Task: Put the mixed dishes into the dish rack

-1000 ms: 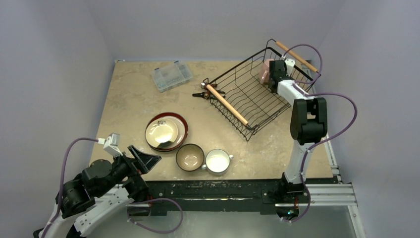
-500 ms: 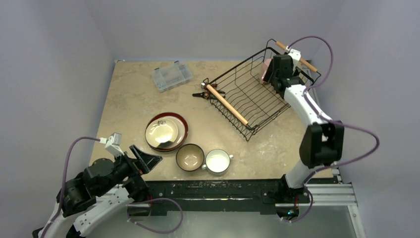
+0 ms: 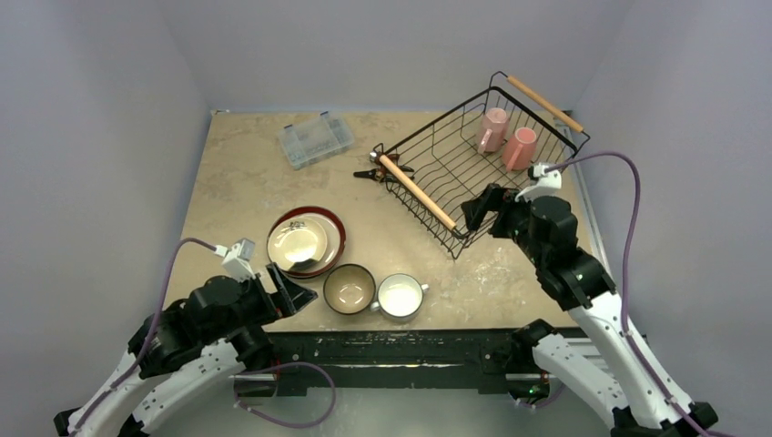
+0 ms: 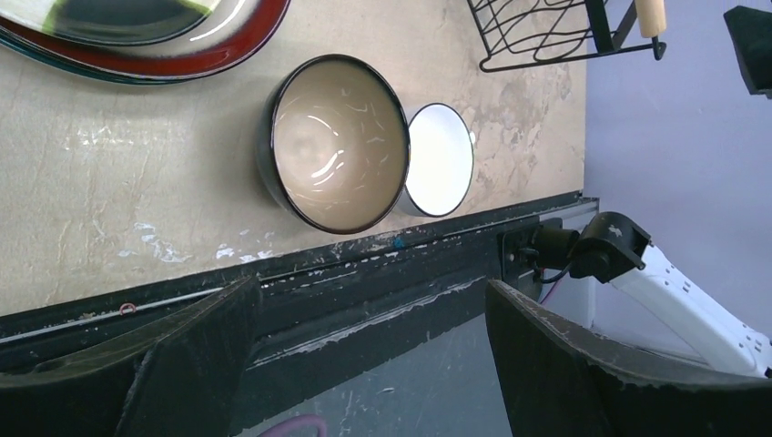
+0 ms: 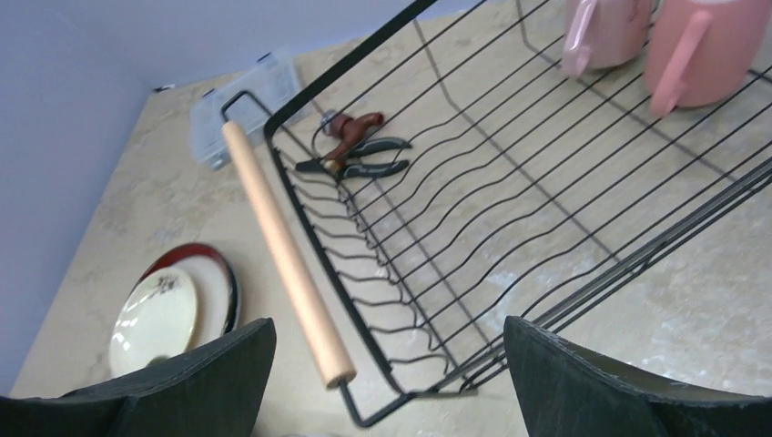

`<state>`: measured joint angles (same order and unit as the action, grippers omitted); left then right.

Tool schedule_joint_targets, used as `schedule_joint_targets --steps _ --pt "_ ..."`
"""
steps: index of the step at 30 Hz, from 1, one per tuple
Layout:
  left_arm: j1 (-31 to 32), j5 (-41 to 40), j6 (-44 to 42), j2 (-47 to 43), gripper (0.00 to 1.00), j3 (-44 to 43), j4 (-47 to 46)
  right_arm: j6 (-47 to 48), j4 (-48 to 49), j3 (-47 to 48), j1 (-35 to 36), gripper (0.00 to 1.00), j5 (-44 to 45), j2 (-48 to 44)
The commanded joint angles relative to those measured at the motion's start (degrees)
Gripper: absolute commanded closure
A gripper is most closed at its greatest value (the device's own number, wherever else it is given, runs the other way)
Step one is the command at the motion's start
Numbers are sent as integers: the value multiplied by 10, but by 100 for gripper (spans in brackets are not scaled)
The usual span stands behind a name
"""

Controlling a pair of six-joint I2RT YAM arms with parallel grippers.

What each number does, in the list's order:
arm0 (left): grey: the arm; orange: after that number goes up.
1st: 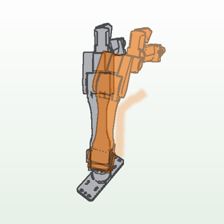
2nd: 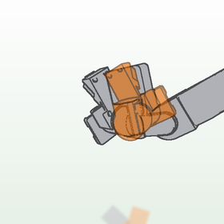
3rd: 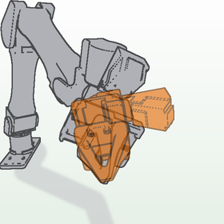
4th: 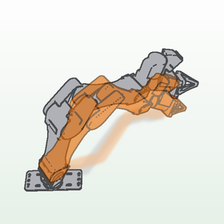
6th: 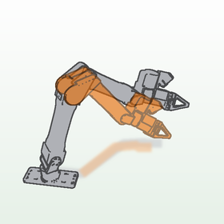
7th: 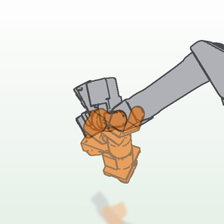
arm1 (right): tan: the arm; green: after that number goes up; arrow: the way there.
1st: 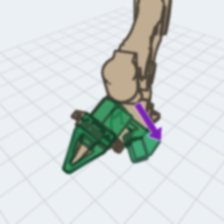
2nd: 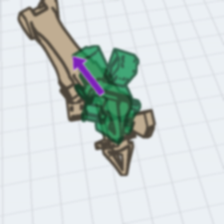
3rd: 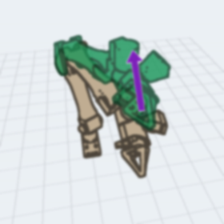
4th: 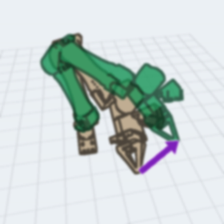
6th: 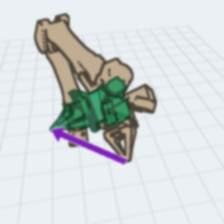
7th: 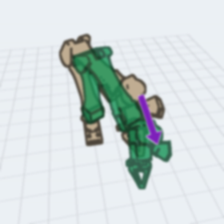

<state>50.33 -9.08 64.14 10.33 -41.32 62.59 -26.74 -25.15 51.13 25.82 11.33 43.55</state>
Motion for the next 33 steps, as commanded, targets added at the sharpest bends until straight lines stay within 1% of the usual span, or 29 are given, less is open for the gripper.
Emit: schedule_joint_targets --steps 1,4,6,8,9,12,16,18,20,22,27,31,33 --pt "2 24 -3 26 10 12 -46 -30 -17 -27 1 3 -115 -58" --pt "2 30 -23 55 11 15 -58 -33 -9 -40 1 3 -185 -60" --pt "2 27 -46 94 12 6 -60 -42 12 -48 2 3 -251 -48" --pt "3 -8 -63 136 12 -24 -32 -63 46 -59 4 3 -310 -42" --pt "2 -30 -72 157 13 -41 -17 -76 62 -65 9 3 -324 -43" --pt "3 -63 -119 220 13 -80 -2 -99 87 -67 35 3 -326 -48" --pt "2 -85 -164 314 14 -107 -7 -109 78 -44 69 2 -313 -44" --pt "2 -94 -173 357 17 -107 -15 -118 80 -38 79 2 -313 -50" --pt "2 -98 -172 390 22 -97 -31 -122 78 -34 86 2 -312 -57" --pt "2 -85 -170 409 25 -78 -60 -122 69 -31 87 2 -309 -60" --pt "1 -46 -152 426 27 -31 -144 -127 65 -44 88 1 -312 -72" --pt "2 -44 -149 471 33 -22 -161 -133 66 -55 88 1 -311 -76" --pt "2 -45 -151 496 39 -18 -168 -134 66 -56 88 1 -312 -74"
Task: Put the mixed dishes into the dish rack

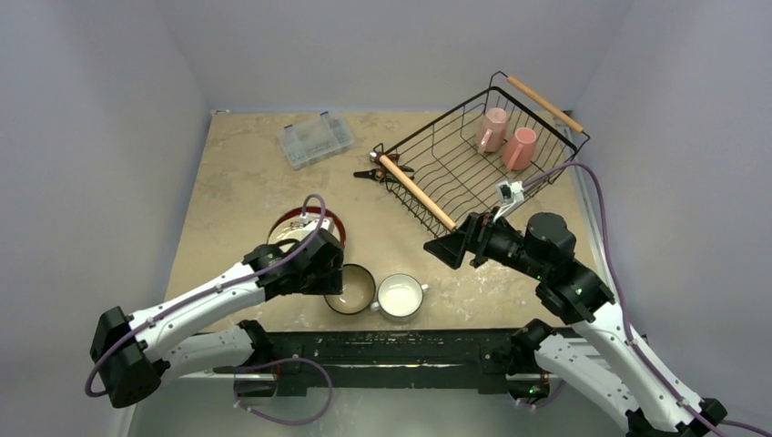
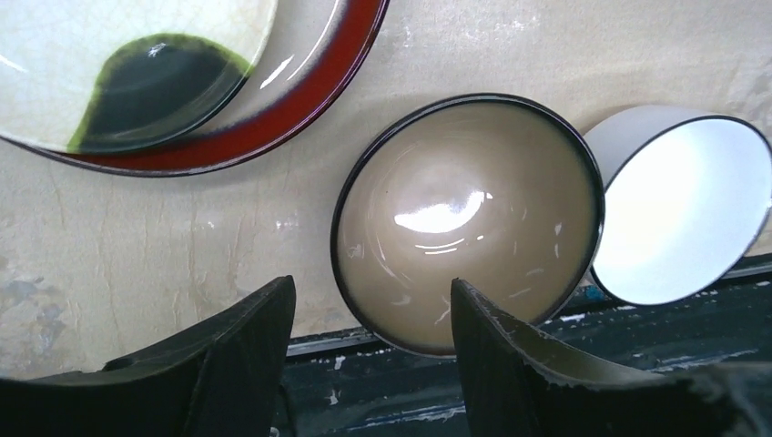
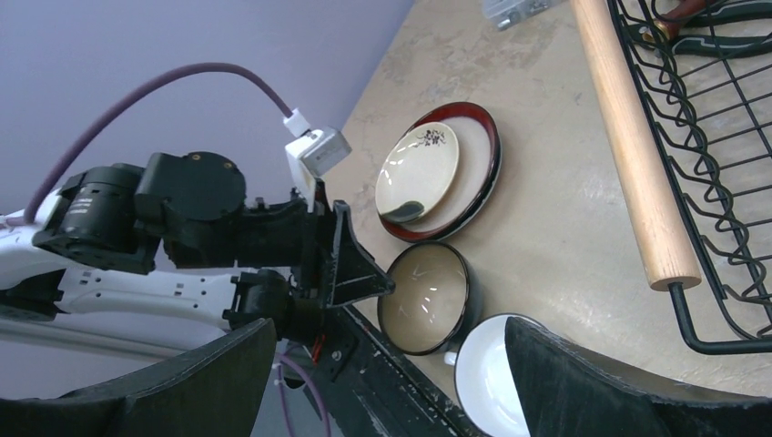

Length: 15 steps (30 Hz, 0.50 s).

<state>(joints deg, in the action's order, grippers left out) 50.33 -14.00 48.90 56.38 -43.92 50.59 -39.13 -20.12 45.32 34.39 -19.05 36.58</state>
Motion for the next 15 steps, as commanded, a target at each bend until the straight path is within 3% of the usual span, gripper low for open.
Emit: schedule_joint_targets --steps 1,8,15 --pt "1 4 1 48 41 11 -54 -10 15 1 2 1 -9 -3" --pt "2 11 4 112 52 38 -97 -9 7 5 2 1 -15 9" --pt "2 -6 16 113 64 58 -101 -8 0 0 4 1 -15 9"
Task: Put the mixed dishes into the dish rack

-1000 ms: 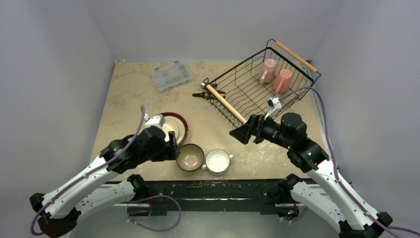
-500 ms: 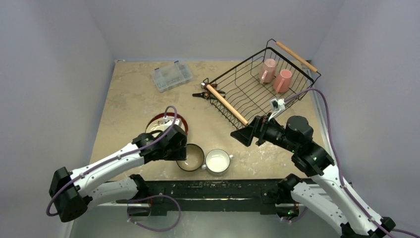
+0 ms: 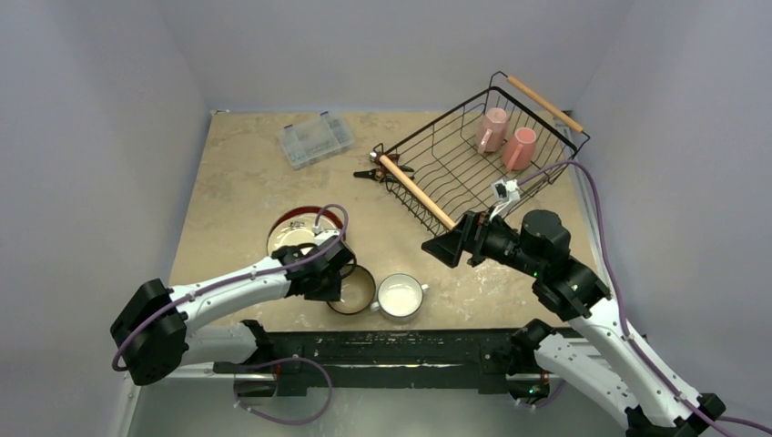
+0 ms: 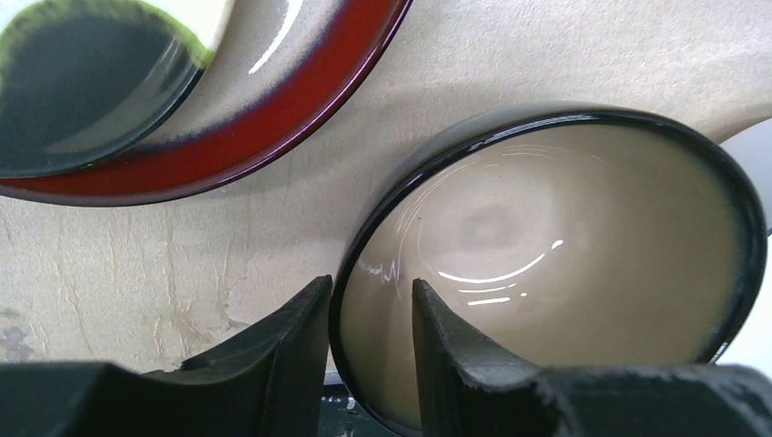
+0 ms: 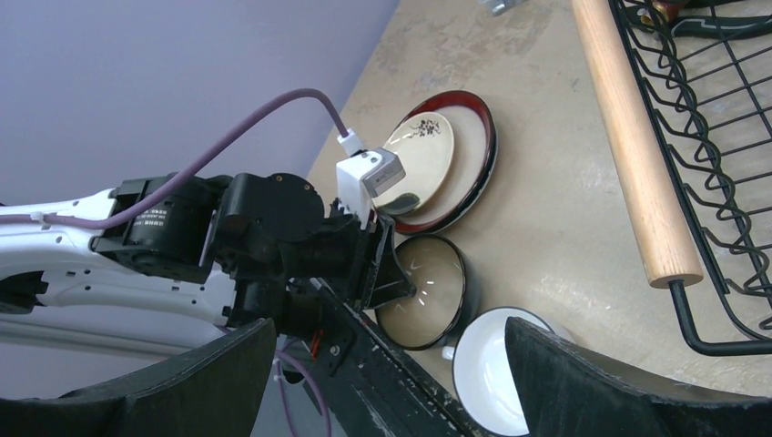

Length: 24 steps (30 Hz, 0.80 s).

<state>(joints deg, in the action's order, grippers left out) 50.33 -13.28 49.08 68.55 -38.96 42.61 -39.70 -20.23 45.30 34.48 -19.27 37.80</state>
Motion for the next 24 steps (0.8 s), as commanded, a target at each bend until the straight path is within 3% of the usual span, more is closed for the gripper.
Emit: schedule_joint_targets --steps 1,8,13,16,24 --pt "2 -15 16 -12 65 13 -24 -3 1 0 3 1 -12 -4" --pt "2 -15 22 -14 70 30 -34 -11 2 -5 6 1 -8 -6" --pt "2 -13 14 -31 94 27 -32 -25 -6 -10 6 1 8 4" --pt "2 -21 7 -60 99 15 -9 -32 -22 -3 6 1 32 9" --pt "1 -64 9 -216 100 -43 96 -63 -30 1 5 1 93 13"
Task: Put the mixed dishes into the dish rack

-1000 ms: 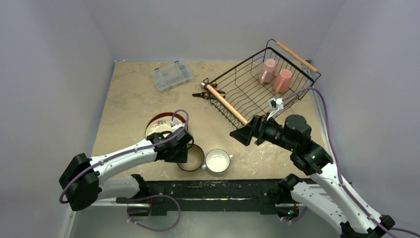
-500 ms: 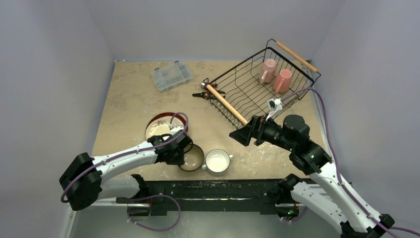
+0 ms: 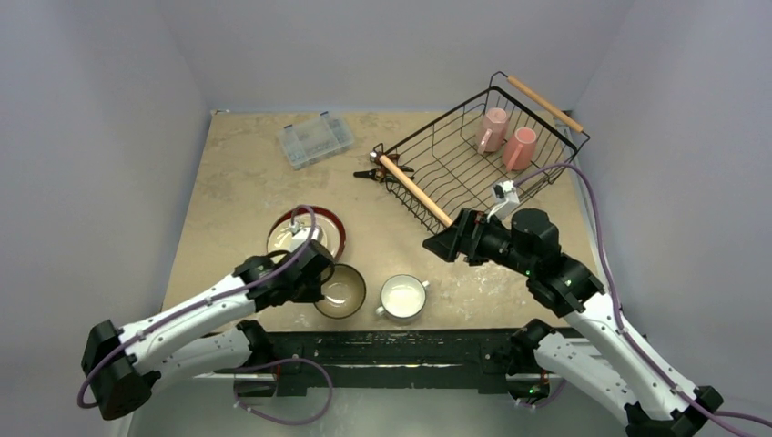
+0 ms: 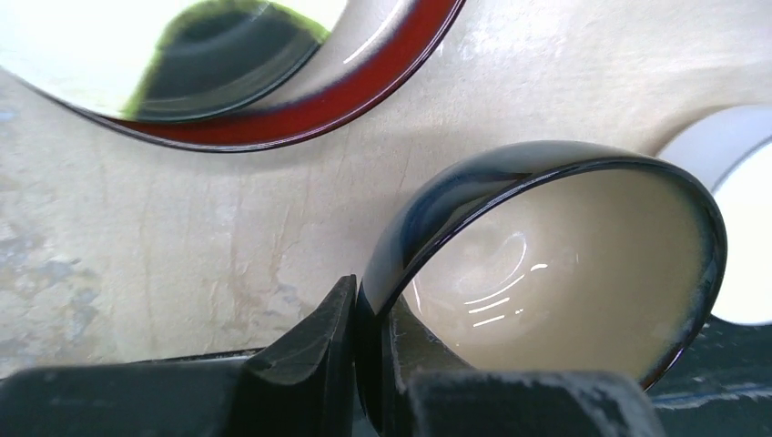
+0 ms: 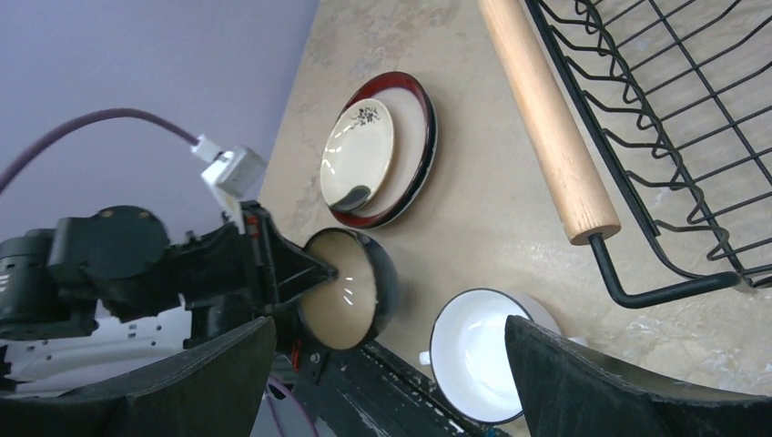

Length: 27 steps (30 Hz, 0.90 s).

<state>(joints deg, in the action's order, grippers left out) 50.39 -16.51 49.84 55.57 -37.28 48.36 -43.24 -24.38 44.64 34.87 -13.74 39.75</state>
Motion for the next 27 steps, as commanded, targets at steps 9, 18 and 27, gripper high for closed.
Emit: schedule_joint_targets --steps 9,18,27 --pt "1 97 64 -275 100 -23 -17 -89 225 -67 11 1 -136 -3" --pt "1 160 147 -375 100 44 -164 -78 254 7 233 1 -1 99" --pt "1 154 154 -406 100 24 -139 -75 231 52 348 1 136 170"
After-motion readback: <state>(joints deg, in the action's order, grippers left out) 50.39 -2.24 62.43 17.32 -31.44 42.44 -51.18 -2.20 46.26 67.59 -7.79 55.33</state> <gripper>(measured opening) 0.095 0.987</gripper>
